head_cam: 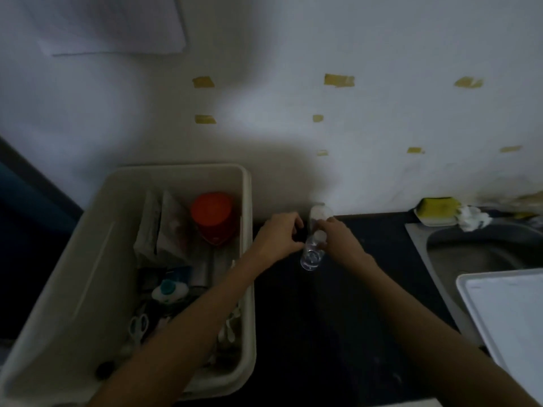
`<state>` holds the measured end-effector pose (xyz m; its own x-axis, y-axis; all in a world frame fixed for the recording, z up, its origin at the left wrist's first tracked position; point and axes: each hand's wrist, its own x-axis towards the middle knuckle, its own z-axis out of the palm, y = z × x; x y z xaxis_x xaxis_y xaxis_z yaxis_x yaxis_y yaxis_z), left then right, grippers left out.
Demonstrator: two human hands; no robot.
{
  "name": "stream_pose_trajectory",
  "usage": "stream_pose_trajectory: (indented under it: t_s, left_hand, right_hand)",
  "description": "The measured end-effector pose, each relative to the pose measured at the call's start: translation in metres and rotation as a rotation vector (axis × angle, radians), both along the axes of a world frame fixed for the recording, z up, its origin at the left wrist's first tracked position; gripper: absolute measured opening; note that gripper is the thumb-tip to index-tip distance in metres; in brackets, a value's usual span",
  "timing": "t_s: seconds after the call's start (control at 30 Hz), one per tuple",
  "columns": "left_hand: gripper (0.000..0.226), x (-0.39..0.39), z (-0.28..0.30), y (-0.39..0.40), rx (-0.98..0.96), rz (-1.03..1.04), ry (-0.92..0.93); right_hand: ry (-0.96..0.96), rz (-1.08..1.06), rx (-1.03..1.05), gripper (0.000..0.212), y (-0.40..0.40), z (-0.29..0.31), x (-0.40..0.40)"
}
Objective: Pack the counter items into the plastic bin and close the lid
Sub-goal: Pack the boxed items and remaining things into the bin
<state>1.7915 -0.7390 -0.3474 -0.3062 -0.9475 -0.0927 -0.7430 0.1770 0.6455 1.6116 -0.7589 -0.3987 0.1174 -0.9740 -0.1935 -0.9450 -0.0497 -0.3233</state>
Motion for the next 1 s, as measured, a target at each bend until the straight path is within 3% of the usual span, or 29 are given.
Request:
stream_pose_trajectory:
  t_s: [0.17, 0.3, 0.4, 0.53, 0.7, 0.8, 0.9, 1.0]
  left_hand:
    - [0.065, -0.001, -0.004, 0.003, 0.022, 0.000, 0.033]
    - [0.077, 0.016, 0.017, 0.007, -0.002, -0.054, 0.274]
    - [0.070, 0.031, 0.047, 0.011, -0.049, 0.056, 0.447]
    - [0.061, 0.076, 0.087, 0.017, -0.233, 0.179, 0.411]
    - [0.060, 0.140, 0.126, 0.035, -0.238, 0.233, 0.276]
    - [0.054, 0.180, 0.126, 0.044, -0.228, 0.252, 0.224]
    - [0.057, 0.210, 0.119, 0.058, -0.244, 0.252, 0.131]
    - [0.067, 0.235, 0.107, 0.074, -0.199, 0.280, 0.151]
  right_hand:
    - [-0.119, 0.074, -0.103, 0.027, -0.001, 0.035, -0.003]
    - [-0.261, 0.209, -0.248, 0.038, -0.004, 0.116, 0.015]
    - [-0.390, 0.262, -0.277, 0.036, 0.000, 0.169, 0.037]
    - [-0.544, 0.323, -0.311, 0.031, 0.009, 0.209, 0.072]
    - [-0.570, 0.449, -0.378, 0.038, 0.009, 0.229, 0.132]
    - [-0.580, 0.503, -0.347, 0.036, 0.007, 0.222, 0.170]
    - [-0.609, 0.587, -0.309, 0.034, 0.011, 0.204, 0.207]
    - [-0.625, 0.639, -0.262, 0.034, 0.015, 0.183, 0.242]
